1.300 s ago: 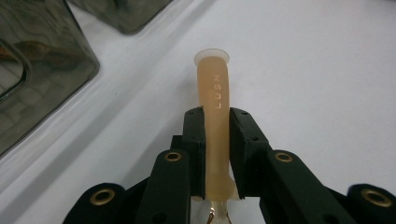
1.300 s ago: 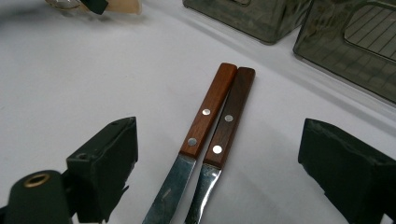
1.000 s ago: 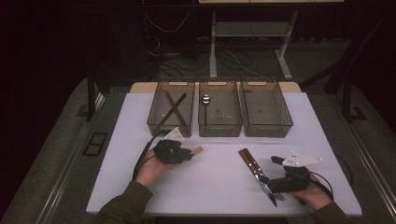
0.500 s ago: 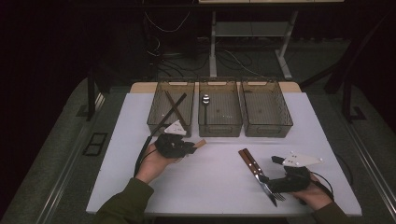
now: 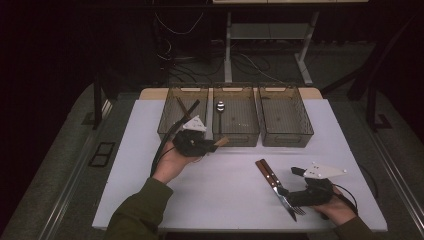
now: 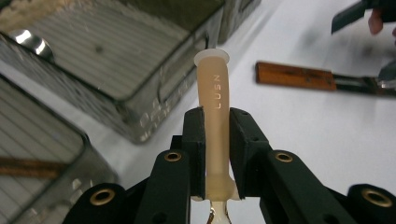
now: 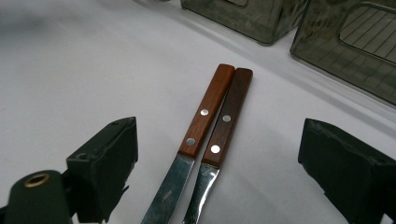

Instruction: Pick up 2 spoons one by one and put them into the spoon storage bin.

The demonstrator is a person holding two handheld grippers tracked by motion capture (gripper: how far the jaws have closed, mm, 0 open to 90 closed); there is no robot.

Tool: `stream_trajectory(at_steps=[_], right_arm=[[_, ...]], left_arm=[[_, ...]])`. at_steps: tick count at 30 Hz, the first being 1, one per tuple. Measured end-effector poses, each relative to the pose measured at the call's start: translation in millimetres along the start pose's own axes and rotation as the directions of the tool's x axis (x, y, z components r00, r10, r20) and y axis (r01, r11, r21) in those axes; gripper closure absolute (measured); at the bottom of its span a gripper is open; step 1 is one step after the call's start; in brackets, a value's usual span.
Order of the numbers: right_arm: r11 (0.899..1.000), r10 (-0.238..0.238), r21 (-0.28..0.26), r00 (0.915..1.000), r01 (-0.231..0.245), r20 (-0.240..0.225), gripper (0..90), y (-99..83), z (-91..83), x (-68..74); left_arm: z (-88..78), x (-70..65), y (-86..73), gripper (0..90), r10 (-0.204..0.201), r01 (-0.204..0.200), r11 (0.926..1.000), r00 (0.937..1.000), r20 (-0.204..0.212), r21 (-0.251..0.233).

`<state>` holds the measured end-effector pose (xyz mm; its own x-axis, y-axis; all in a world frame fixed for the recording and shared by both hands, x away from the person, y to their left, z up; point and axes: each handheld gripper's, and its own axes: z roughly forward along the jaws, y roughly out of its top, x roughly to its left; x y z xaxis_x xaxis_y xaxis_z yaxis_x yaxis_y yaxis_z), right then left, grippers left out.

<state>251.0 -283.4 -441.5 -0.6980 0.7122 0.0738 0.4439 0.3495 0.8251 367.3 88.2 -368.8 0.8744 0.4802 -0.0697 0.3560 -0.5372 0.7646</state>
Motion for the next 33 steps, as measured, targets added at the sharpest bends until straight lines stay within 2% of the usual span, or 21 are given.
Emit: stream_trajectory(at_steps=[7, 8, 9, 11, 19, 25, 26, 30, 32, 33], right_arm=[[1.0, 0.002, -0.004, 1.0, -0.002, -0.002, 12.1, 0.0, -0.2, 0.3], [1.0, 0.002, -0.004, 1.0, -0.002, -0.001, 12.1, 0.0, -0.3, 0.3], [1.0, 0.002, -0.004, 1.0, -0.002, -0.001, 12.1, 0.0, -0.4, 0.2], [1.0, 0.004, -0.004, 1.0, -0.004, 0.0, 12.1, -0.1, -0.6, 0.2], [1.0, 0.005, -0.006, 1.0, -0.005, -0.005, 12.1, 0.0, -1.2, -0.3], [1.0, 0.007, -0.011, 0.9999, -0.007, -0.007, 12.1, 0.1, -2.2, -0.3], [1.0, 0.008, -0.011, 0.9999, -0.008, -0.008, 12.1, 0.1, -2.4, -0.1], [1.0, 0.006, -0.012, 0.9999, -0.006, -0.01, 12.1, 0.0, -2.5, -0.3], [1.0, 0.009, -0.013, 0.9999, -0.009, -0.012, 12.1, 0.1, -2.6, 0.0], [1.0, 0.007, -0.014, 0.9999, -0.007, -0.013, 12.1, 0.1, -2.7, 0.0]], left_arm=[[6.1, 7.5, 21.4, 76.2, 0.003, -0.004, 0.9997, 0.9999, -0.013, -0.023], [6.5, 9.9, 24.4, 76.2, 0.016, -0.016, 0.9997, 0.9998, -0.016, -0.017], [8.7, 10.4, 27.3, 76.2, -0.005, 0.004, 0.9994, 0.9998, -0.02, -0.034], [10.9, 14.8, 32.5, 76.2, -0.002, 0.001, 0.9993, 0.9997, -0.026, -0.036], [27.4, 32.1, 48.9, 76.2, -0.037, 0.034, 0.9985, 0.9977, -0.057, -0.043], [43.6, 44.0, 58.5, 76.1, -0.079, 0.074, 0.995, 0.9939, -0.078, -0.067], [47.0, 44.5, 59.9, 76.2, -0.096, 0.09, 0.9928, 0.992, -0.082, -0.08], [58.3, 49.4, 64.4, 76.2, -0.098, 0.092, 0.9936, 0.9903, -0.099, -0.066], [64.7, 50.0, 66.9, 76.1, -0.114, 0.107, 0.9917, 0.9883, -0.101, -0.07], [66.8, 51.7, 68.1, 76.2, -0.102, 0.096, 0.9937, 0.9892, -0.105, -0.058]])
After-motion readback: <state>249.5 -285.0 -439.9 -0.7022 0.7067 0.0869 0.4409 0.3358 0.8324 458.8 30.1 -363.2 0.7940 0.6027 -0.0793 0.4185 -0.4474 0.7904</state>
